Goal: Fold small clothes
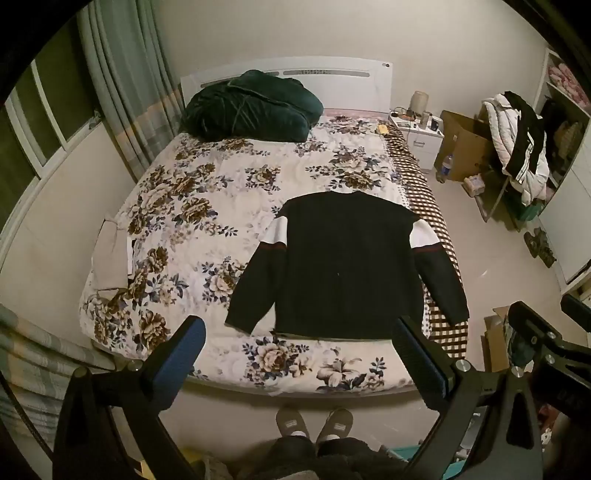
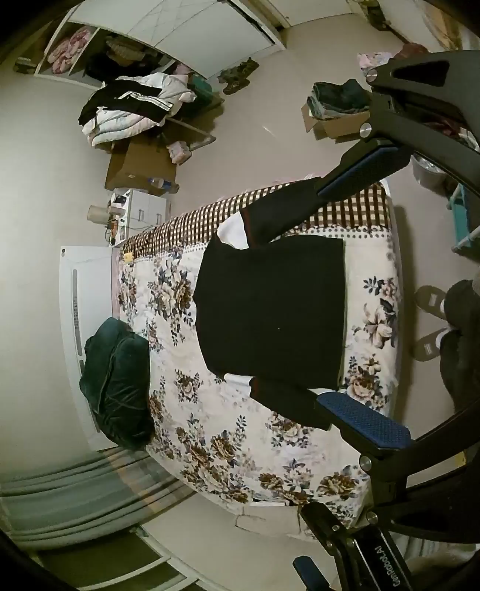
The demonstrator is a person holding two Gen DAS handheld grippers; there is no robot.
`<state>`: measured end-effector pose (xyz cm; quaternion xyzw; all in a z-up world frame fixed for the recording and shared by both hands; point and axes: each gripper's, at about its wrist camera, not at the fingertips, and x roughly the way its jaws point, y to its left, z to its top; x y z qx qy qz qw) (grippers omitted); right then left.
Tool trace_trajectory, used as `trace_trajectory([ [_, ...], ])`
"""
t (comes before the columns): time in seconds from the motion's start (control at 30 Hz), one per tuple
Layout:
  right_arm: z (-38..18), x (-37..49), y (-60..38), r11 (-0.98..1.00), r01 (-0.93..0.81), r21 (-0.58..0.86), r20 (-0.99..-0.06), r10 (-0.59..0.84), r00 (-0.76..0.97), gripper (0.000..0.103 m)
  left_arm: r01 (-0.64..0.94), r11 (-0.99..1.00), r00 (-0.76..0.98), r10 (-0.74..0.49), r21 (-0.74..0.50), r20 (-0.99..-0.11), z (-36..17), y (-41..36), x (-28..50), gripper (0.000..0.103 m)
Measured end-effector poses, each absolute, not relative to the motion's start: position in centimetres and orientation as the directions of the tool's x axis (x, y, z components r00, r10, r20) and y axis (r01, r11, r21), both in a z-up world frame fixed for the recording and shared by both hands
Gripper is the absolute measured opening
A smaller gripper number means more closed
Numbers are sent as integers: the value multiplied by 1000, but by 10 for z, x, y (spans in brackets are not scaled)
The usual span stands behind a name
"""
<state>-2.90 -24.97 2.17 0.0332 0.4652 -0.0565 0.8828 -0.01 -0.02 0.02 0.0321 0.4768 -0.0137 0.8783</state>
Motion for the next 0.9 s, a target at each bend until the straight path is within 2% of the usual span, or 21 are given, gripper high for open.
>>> trace_trajectory([
  [0.4, 18, -31, -249, 992, 128, 14, -823, -61, 564, 103, 50, 998, 555, 7, 41, -832, 0, 0, 1, 103],
  [0.9, 56, -31, -230, 993, 119, 11, -814, -60, 578, 103, 47, 998, 564, 6, 40, -826, 21, -8, 0, 103],
])
